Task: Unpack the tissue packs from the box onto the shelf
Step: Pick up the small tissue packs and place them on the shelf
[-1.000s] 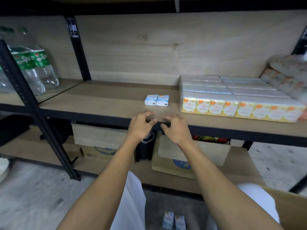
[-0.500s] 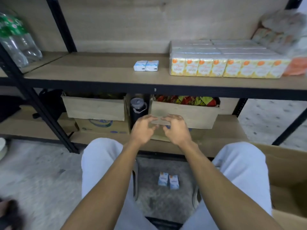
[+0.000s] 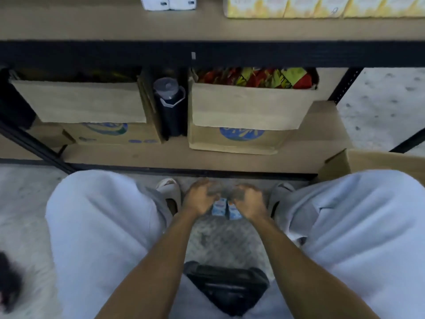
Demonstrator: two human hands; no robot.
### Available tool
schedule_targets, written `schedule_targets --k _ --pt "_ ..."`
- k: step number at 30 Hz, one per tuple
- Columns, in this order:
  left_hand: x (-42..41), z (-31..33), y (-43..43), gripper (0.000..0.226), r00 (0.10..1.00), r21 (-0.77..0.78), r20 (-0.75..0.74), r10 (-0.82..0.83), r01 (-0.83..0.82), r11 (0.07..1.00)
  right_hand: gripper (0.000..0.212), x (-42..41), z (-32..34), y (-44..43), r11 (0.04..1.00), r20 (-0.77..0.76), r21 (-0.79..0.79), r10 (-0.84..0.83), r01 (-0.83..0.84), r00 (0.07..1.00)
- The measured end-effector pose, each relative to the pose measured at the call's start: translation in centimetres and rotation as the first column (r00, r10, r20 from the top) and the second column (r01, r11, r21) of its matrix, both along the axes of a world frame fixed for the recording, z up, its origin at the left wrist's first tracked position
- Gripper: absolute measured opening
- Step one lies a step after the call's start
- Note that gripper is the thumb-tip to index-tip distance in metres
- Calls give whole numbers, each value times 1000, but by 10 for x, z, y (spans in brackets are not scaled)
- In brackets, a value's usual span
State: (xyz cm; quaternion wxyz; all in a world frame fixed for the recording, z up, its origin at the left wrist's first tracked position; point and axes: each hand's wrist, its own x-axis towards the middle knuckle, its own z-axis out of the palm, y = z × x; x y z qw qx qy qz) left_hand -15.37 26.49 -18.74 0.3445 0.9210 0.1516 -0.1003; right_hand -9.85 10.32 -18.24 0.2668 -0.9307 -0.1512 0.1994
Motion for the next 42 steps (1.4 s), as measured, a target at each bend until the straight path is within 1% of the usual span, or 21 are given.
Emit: schedule_targets --k 2,7,10,12,13,15,16,19,21,24,26,29,32,38,42 --pt "3 -20 -2 37 1000 -50 -26 -13 12 999 23 -1 -20 0 999 -19 30 -31 32 999" --pt "12 -65 -9 40 986 -165 -150 66 -91 982 12 -1 -65 -3 989 -74 97 -103 110 992" --pt "14 -84 -19 35 981 -233 -134 142 -170 957 11 -1 -95 -5 982 -115 125 -131 145 985" --pt "12 -98 -23 29 980 -255 -111 165 -189 948 12 0 -107 -5 975 -184 115 -169 192 968" --pt "10 -105 -24 31 977 -253 -126 172 -199 947 14 2 -111 -5 968 -221 119 -192 222 956" --pt "5 -120 -25 39 974 -200 -145 175 -202 959 22 5 -118 -5 965 -264 101 -208 241 942" --pt "3 -129 -25 42 974 -193 -135 183 -207 959 26 6 -121 -5 968 -268 84 -205 235 941" --pt "4 -146 -27 46 960 -185 -190 205 -240 953 31 9 -132 -4 964 -251 87 -222 250 942" --pt "10 -152 -28 49 959 -184 -201 200 -237 954 35 10 -140 -3 957 -290 79 -246 279 925" --pt "18 -161 -27 51 964 -189 -193 183 -220 957 44 11 -154 1 970 -294 31 -222 241 930" --pt "21 -166 -27 53 964 -171 -206 166 -202 964 47 12 -159 3 972 -287 26 -218 236 933" --pt "27 -175 -27 59 963 -181 -215 161 -201 963 46 14 -167 5 962 -291 45 -244 268 925" --pt "33 -181 -29 59 966 -155 -219 135 -171 973 46 16 -176 3 969 -316 53 -215 243 924" --pt "38 -195 -32 65 952 -166 -234 198 -240 957 43 17 -183 3 963 -333 78 -220 259 917" --pt "38 -195 -29 57 961 -127 -202 190 -218 968 45 18 -188 5 946 -350 99 -258 310 900"
